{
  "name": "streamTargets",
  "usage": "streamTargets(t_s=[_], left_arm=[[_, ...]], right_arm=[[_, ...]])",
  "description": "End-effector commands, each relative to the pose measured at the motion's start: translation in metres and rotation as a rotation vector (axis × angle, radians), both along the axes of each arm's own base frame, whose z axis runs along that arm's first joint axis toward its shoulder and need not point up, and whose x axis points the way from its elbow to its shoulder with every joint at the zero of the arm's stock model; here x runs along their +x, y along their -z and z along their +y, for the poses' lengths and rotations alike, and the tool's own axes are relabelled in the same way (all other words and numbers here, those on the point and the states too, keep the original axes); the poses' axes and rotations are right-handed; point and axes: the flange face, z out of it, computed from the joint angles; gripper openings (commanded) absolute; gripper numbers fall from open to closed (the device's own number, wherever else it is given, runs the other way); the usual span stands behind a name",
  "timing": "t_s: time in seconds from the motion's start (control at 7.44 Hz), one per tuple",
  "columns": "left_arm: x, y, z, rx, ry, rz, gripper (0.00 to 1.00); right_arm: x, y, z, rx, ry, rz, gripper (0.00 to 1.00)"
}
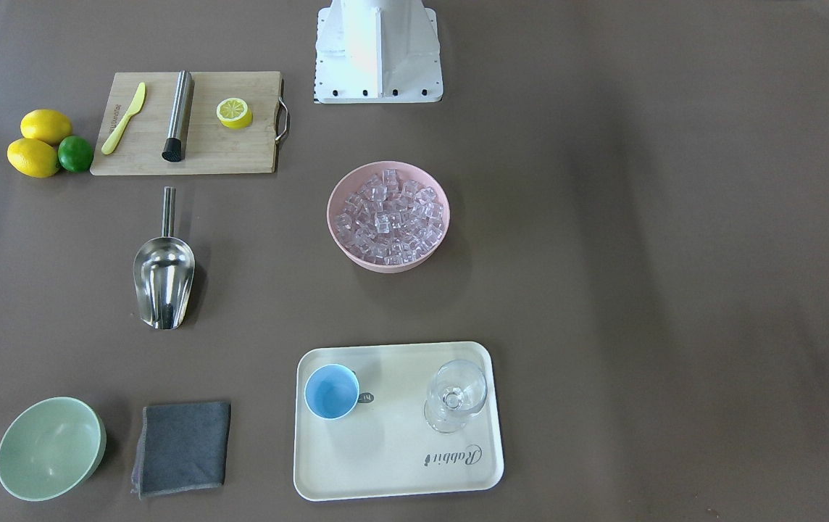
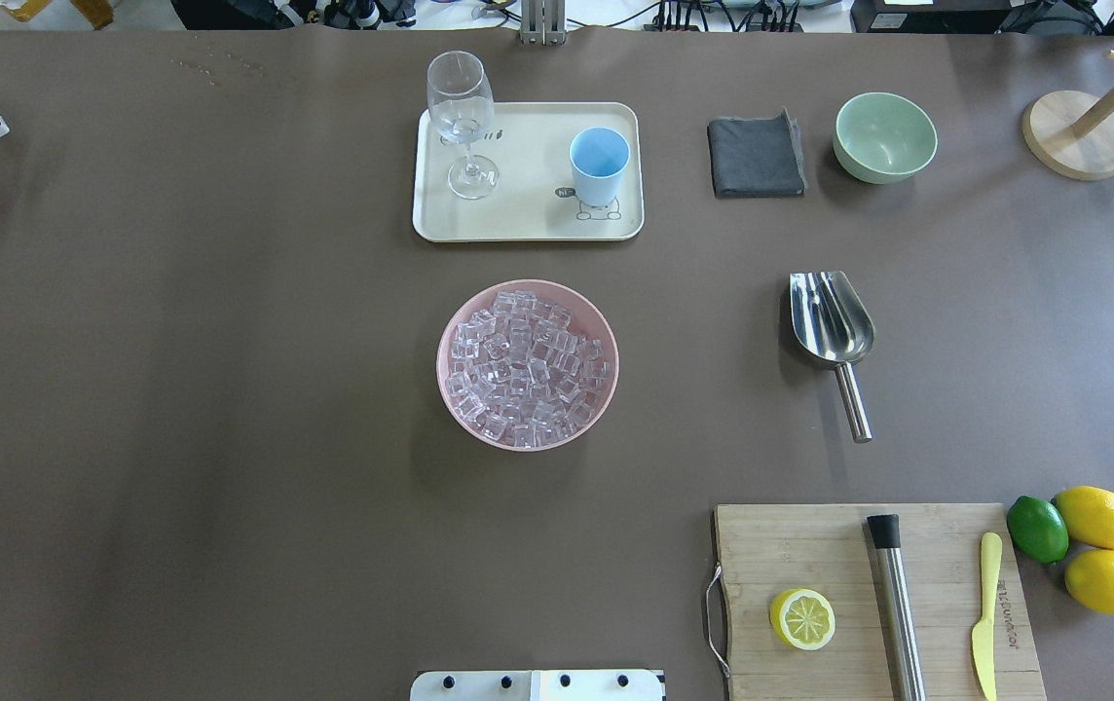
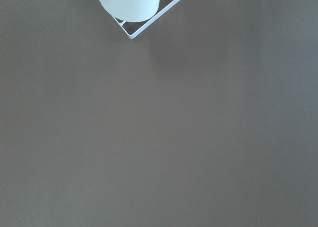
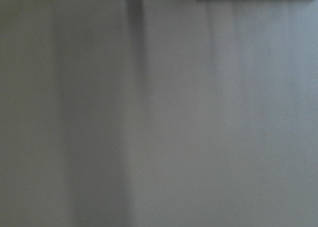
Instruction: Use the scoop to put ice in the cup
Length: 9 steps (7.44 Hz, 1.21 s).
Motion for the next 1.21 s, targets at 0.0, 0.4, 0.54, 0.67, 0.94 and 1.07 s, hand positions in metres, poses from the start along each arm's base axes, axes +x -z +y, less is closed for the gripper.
streamTargets(t_s=[0.0, 0.4, 0.54, 0.67, 0.94, 1.07], left_arm=[[0.000, 0.000, 0.000, 0.002, -0.001, 0.001, 0.98], [0.000, 0.002, 0.000, 0.007, 0.000, 0.001, 0.98], [0.000, 0.004, -0.001, 0.010, 0.000, 0.001, 0.98], [0.000, 0.004, -0.001, 0.011, 0.000, -0.001, 0.98], [0.000, 0.003, 0.000, 0.007, 0.000, -0.004, 0.98], [-0.001, 0.001, 0.002, 0.004, 0.002, -0.002, 0.98]], right_arm=[[0.000, -0.002, 0.003, -0.004, 0.000, -0.002, 1.00], [0.000, -0.001, 0.003, 0.000, 0.001, -0.002, 1.00], [0.000, 0.000, 0.002, 0.001, 0.001, -0.002, 1.00], [0.000, 0.003, 0.002, 0.005, 0.000, -0.002, 1.00], [0.000, 0.020, 0.004, 0.038, -0.002, -0.002, 1.00], [0.000, 0.031, 0.003, 0.062, -0.001, 0.000, 1.00]])
